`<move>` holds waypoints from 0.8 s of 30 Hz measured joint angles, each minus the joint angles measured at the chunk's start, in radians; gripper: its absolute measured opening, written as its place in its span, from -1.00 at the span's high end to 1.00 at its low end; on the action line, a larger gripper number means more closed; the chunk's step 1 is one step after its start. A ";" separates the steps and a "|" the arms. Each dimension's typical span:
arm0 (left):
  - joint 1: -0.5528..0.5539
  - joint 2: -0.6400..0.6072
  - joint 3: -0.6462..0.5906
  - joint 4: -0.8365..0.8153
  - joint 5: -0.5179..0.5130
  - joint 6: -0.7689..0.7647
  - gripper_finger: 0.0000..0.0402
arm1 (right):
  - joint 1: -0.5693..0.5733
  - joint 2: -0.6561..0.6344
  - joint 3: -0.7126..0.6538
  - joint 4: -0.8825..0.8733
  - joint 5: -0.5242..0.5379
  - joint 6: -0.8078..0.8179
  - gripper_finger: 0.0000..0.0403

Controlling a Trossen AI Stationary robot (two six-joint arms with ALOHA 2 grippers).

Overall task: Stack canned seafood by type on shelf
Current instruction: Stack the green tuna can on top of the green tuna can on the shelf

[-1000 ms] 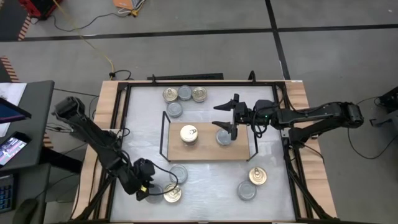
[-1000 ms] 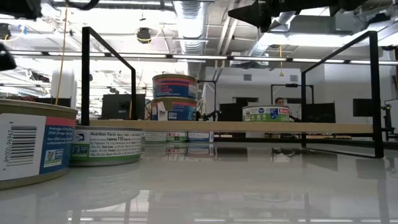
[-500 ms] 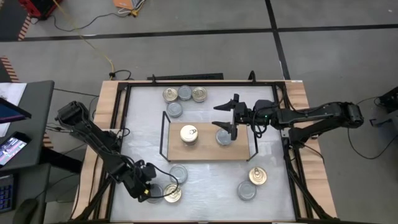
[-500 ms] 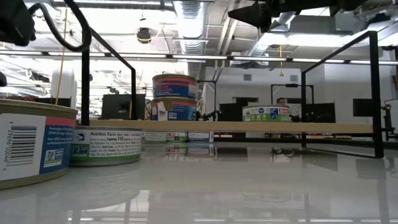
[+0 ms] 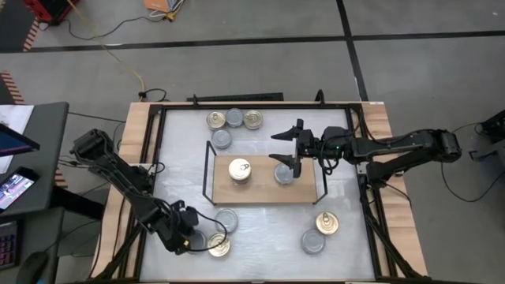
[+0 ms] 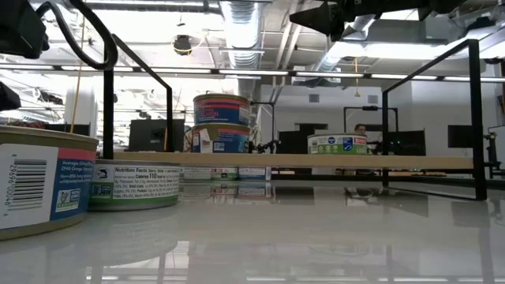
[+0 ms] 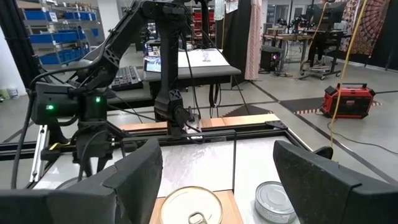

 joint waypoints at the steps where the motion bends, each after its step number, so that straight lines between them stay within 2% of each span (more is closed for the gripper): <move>1: 0.000 0.000 0.000 -0.015 -0.005 -0.003 0.95 | 0.000 0.000 0.000 0.000 0.000 0.000 -0.63; 9: 0.000 0.004 -0.008 -0.156 -0.007 -0.062 1.00 | 0.000 0.000 0.000 0.004 0.000 0.000 -0.63; 16: 0.000 -0.008 -0.001 -0.330 -0.060 -0.174 1.00 | 0.002 0.000 0.000 0.007 0.000 0.000 -0.63; 24: -0.004 -0.050 0.125 -0.460 -0.079 -0.142 1.00 | 0.002 0.008 0.000 0.010 0.000 -0.005 -0.63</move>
